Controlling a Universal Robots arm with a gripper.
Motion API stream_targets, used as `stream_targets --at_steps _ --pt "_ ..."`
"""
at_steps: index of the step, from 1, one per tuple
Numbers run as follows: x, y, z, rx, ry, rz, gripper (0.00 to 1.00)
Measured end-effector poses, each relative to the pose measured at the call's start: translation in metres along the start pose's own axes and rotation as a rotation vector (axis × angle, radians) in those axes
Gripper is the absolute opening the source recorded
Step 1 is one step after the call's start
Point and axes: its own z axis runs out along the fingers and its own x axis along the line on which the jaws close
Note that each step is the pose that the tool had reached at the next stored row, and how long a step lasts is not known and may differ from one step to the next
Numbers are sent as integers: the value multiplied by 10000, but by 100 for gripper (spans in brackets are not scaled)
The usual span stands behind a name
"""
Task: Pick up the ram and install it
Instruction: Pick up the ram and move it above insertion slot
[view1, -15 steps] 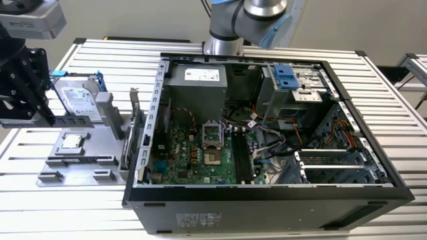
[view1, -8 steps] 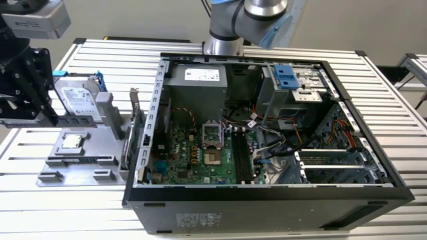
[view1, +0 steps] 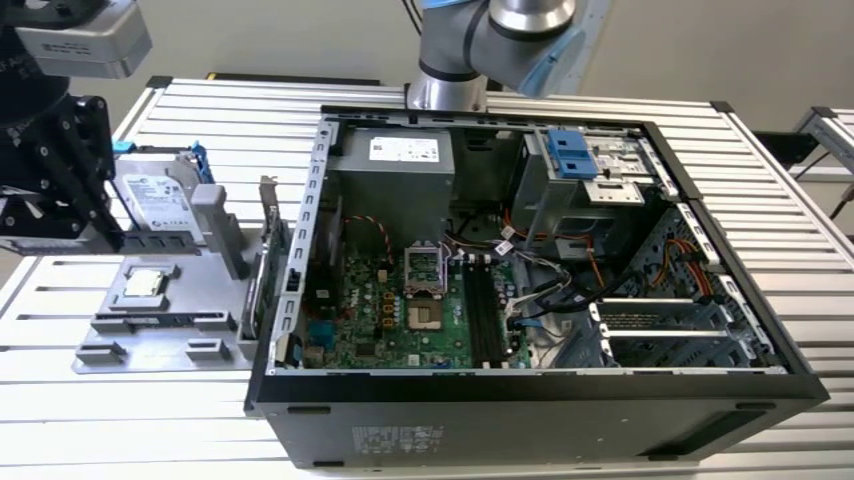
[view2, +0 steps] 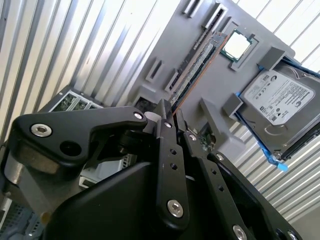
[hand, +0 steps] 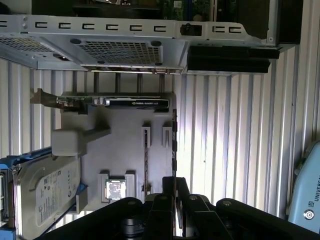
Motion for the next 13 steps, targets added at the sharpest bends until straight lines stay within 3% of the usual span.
stream_targets --at_steps 13 --pt "-1 109 -4 0 0 0 0"
